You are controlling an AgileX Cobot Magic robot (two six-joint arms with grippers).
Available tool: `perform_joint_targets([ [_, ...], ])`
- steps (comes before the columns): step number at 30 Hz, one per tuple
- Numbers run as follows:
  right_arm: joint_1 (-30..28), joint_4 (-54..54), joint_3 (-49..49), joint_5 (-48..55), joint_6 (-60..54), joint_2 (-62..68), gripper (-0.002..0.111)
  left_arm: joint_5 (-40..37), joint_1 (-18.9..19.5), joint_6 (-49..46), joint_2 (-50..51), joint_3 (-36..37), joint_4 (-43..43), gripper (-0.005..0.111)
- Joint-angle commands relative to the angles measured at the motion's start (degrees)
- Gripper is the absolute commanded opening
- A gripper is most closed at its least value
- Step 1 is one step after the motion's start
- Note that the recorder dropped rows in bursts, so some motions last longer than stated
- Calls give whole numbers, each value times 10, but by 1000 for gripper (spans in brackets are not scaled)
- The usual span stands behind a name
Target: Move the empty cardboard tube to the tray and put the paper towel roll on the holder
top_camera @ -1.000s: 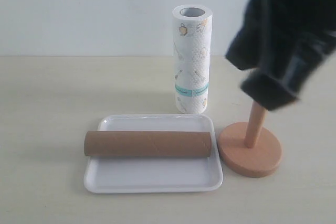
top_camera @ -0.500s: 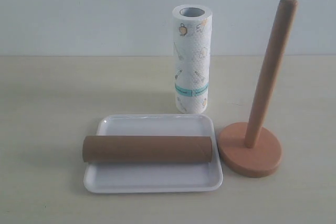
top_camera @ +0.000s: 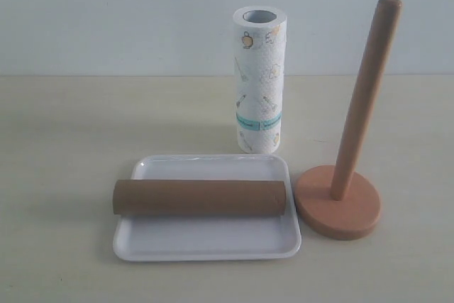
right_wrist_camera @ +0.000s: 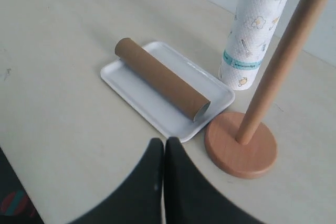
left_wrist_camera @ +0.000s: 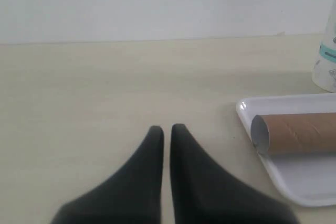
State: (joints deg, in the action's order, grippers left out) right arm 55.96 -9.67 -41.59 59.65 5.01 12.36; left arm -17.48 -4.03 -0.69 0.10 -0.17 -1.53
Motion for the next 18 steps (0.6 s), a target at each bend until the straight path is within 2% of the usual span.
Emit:
perform_joint_targets([
  [1,0,1,2,-1,0,-4,0,6,-5,-2,-1,2,-1,4],
  [7,-1,0,2,-1,0,-14,0,6,-5,-2,-1,2,-1,4],
  [11,-35,1,2,-1,0,-19,0,6,-5,-2,-1,2,-1,4],
  [14,-93,1,2,1,-2,-19,0,6,-5,-2,-1,2,-1,4],
  [18,-206,-12,2,-37,-7,-19,0,6,-5,-2,-1,2,-1,4],
])
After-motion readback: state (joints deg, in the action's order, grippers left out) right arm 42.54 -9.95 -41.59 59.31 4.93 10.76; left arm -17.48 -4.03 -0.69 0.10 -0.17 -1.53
